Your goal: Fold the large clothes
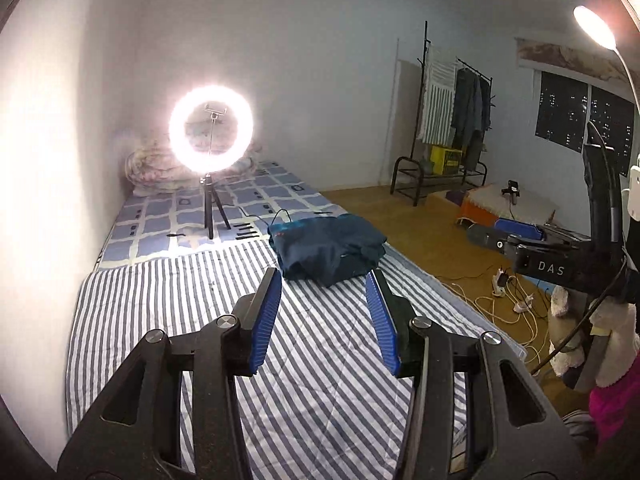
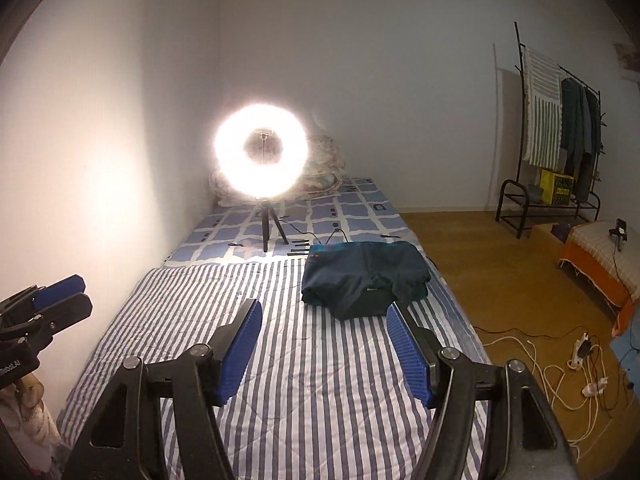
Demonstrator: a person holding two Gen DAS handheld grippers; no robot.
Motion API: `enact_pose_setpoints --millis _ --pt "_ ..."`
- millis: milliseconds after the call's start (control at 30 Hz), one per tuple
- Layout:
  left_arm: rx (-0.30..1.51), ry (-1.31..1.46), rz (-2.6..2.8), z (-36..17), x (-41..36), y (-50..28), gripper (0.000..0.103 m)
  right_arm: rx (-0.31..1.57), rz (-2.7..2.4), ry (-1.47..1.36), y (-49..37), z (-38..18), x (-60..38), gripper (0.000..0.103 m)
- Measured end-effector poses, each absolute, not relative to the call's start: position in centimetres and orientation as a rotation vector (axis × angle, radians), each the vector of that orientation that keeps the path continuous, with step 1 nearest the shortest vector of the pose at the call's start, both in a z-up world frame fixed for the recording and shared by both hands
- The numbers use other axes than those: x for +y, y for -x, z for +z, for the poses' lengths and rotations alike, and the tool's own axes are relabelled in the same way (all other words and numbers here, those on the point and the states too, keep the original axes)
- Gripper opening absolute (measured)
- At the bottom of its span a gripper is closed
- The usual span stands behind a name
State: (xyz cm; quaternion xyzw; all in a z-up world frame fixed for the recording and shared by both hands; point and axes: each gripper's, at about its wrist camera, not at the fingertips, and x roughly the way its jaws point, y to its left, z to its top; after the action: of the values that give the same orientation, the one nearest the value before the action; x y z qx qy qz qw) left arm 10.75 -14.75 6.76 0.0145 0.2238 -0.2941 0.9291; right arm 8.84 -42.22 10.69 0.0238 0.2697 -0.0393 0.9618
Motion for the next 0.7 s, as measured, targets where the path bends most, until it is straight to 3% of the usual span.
enact_pose_setpoints --millis 33,100,233,300,500,600,700 --pt "0.456 -0.031 -0.599 6.6 -14.7 -10.4 0.048 0.546 -0.084 -0.041 -8.9 10.5 -42.4 0.067" --pt "0.45 -0.032 -0.598 6.2 -14.8 -9.8 0.062 0.543 -0.098 -0.026 -8.5 10.1 -42.2 0.067" --pt "0.444 -0.056 -0.604 5.6 -15.4 -8.7 0.065 0.548 -0.11 -0.02 -8.0 9.1 -42.4 0.07" --pt "0.437 -0.066 -0.599 5.5 -15.7 -8.4 0.079 0.547 -0.123 -0.005 -7.8 8.9 -42.4 0.073" --pt "0.424 -0.065 -0.582 4.6 -15.8 -8.3 0.097 0.532 -0.176 -0.024 -7.5 7.8 -43.4 0.09" --pt "0.426 -0.077 -0.567 3.9 -15.8 -8.3 0.101 0.545 -0.185 -0.011 -7.7 7.0 -43.3 0.093" --pt "0.439 -0.089 -0.544 3.3 -15.7 -8.5 0.103 0.539 -0.203 0.012 -7.8 6.4 -42.9 0.103"
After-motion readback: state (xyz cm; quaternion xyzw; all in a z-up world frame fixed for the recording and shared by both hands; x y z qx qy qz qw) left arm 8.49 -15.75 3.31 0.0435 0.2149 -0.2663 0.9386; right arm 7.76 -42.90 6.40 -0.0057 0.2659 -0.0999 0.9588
